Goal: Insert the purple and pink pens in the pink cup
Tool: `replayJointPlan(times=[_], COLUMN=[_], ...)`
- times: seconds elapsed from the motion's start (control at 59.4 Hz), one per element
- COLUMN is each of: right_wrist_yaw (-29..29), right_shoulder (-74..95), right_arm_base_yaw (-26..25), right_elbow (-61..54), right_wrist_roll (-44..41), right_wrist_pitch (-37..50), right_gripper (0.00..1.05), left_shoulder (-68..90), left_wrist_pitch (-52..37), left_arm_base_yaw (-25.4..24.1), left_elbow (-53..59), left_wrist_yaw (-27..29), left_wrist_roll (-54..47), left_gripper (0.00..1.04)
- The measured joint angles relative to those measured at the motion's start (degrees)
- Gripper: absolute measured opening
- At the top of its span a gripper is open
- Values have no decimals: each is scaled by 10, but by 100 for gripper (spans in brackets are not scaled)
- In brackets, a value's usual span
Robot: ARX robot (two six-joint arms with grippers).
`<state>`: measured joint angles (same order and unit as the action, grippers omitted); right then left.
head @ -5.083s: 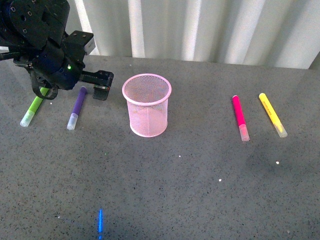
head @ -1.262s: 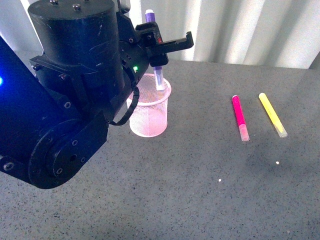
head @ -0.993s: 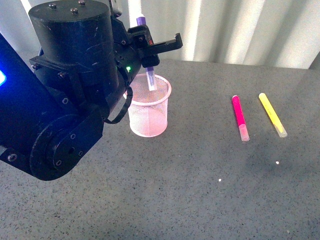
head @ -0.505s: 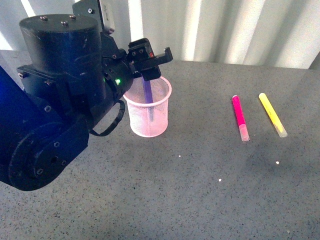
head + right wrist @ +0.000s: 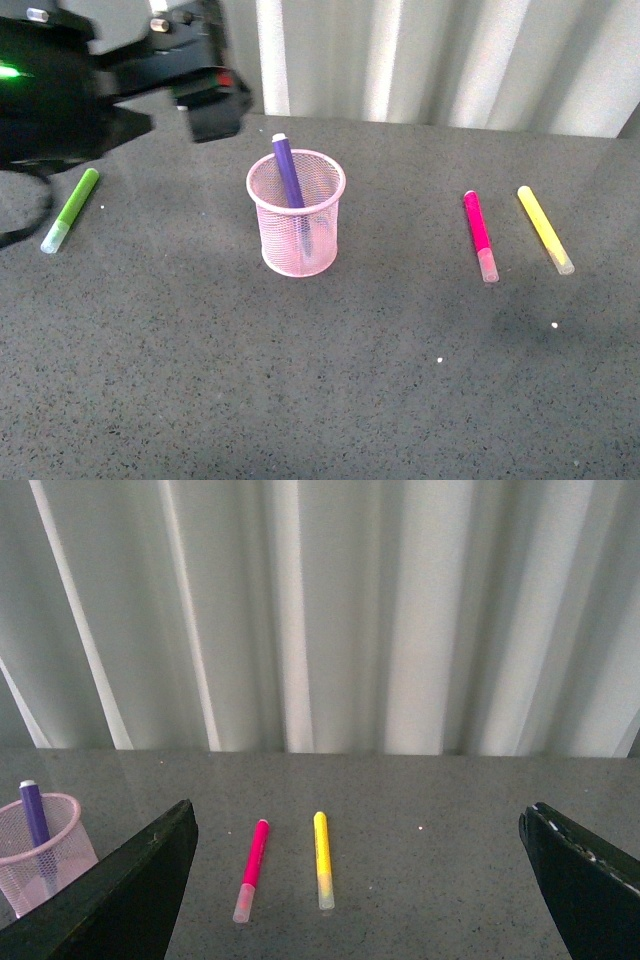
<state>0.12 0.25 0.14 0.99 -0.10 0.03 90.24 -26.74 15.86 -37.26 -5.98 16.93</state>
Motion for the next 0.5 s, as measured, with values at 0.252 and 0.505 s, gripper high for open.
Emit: replayJointPlan(times=[0.252, 0.505], right_wrist_yaw=[0, 0], right_shoulder=[0, 0], right_arm_base_yaw=[0, 0], right_elbow=[0, 0], right_wrist_roll=[0, 0], right_wrist_pitch=[0, 0], right_gripper=[98, 98], left_shoulder=[-40, -115], left_wrist_pitch=[-56, -356], left_arm_base_yaw=[-4, -47], left_elbow=[37, 207], left_wrist_yaw=[66, 169], left_wrist_roll=[-44, -154], left_gripper=[91, 41])
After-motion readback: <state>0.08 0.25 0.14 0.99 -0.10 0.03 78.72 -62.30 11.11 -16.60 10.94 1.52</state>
